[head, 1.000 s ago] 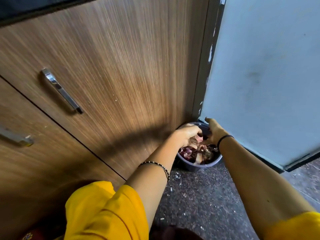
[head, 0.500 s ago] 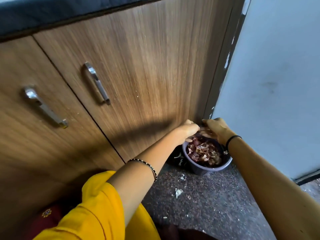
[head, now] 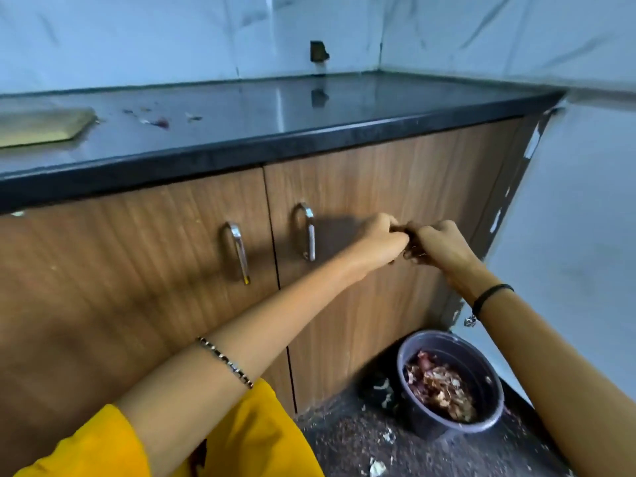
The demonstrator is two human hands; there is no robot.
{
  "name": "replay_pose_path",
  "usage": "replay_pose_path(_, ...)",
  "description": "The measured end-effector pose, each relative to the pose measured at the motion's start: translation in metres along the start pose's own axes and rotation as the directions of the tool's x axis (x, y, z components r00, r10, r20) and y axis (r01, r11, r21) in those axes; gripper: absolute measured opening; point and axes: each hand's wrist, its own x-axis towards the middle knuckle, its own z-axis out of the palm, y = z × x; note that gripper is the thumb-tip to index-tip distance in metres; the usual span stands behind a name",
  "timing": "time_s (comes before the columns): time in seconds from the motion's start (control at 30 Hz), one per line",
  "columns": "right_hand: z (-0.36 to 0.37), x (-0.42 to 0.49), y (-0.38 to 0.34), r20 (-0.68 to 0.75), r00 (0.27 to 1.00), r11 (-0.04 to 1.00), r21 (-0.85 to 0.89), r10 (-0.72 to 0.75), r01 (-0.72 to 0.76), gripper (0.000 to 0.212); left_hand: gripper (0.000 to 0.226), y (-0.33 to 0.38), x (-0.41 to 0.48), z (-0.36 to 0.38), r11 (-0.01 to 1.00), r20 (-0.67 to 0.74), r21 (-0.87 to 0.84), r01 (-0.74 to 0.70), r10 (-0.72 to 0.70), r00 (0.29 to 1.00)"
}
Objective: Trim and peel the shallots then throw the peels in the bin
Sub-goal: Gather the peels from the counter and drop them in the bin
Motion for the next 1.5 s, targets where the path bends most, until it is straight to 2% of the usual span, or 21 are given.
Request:
replay_pose_path(0.17,0.016,-0.013,-0.08,0.001,0.967,0.966,0.045,-0.256,0.256,0.03,0.015,0.053,-0.021,-0.067,0.977,-0.13,0.091,-0.191,0.202,0.971)
replay_pose_path(0.3,0.034,-0.018,-0.134,0.026,0.916,0.915,0.067,-0.399,0.397,0.031,0.015,0.081,-0.029,-0.118,0.96,-0.19,0.049,-0.274,0.278,0.941)
replay_pose_path(0.5,0.075,-0.02,-0.19,0.08,0.841,0.843,-0.016,-0.536,0.538,0.028,0.016,0.086,-0.037,-0.192,0.954,-0.265,0.099,-0.283,0.299,0.917)
replay_pose_path(0.63,0.108,-0.027,-0.211,0.231,0.78,0.779,-0.115,-0.582,0.616,0.028,0.019,0.072,-0.05,-0.25,0.953,-0.412,0.225,-0.203,0.282,0.866)
replay_pose_path(0.73,0.132,-0.035,-0.215,0.392,0.695,0.681,-0.201,-0.602,0.704,0.028,0.018,0.058,-0.058,-0.294,0.943,-0.5,0.316,-0.107,0.261,0.826)
replay_pose_path(0.8,0.148,-0.041,-0.218,0.551,0.617,0.611,-0.227,-0.562,0.758,0.033,0.02,0.051,-0.066,-0.318,0.924,-0.538,0.381,-0.04,0.256,0.803)
replay_pose_path(0.93,0.18,-0.05,-0.224,0.851,0.358,0.406,-0.193,-0.384,0.894,0.045,0.022,0.041,-0.082,-0.356,0.873,-0.585,0.481,0.082,0.249,0.772)
replay_pose_path(1.0,0.197,-0.053,-0.229,0.911,0.291,0.338,-0.186,-0.292,0.923,0.047,0.023,0.035,-0.088,-0.376,0.846,-0.604,0.512,0.146,0.234,0.762)
replay_pose_path(1.07,0.211,-0.05,-0.234,0.929,0.293,0.32,-0.213,-0.227,0.923,0.048,0.023,0.031,-0.094,-0.393,0.835,-0.614,0.52,0.179,0.22,0.758)
replay_pose_path(1.17,0.228,-0.042,-0.242,0.91,0.361,0.31,-0.29,-0.203,0.905,0.051,0.021,0.024,-0.102,-0.416,0.82,-0.61,0.534,0.206,0.204,0.766)
replay_pose_path(1.2,0.232,-0.042,-0.244,0.913,0.353,0.308,-0.282,-0.206,0.909,0.051,0.021,0.021,-0.104,-0.421,0.812,-0.599,0.546,0.209,0.204,0.774)
replay_pose_path(1.3,0.244,-0.048,-0.249,0.939,0.272,0.363,-0.182,-0.213,0.914,0.05,0.02,0.01,-0.106,-0.437,0.771,-0.552,0.605,0.198,0.227,0.803)
replay_pose_path(1.37,0.245,-0.049,-0.251,0.951,0.235,0.342,-0.156,-0.202,0.927,0.051,0.02,0.003,-0.103,-0.445,0.749,-0.508,0.639,0.174,0.242,0.827)
replay_pose_path(1.43,0.246,-0.048,-0.253,0.945,0.265,0.339,-0.19,-0.191,0.921,0.05,0.02,-0.001,-0.1,-0.451,0.737,-0.449,0.66,0.143,0.235,0.862)
replay_pose_path(1.5,0.249,-0.042,-0.25,0.916,0.337,0.341,-0.251,-0.219,0.906,0.048,0.019,-0.005,-0.094,-0.454,0.719,-0.374,0.686,0.11,0.219,0.901)
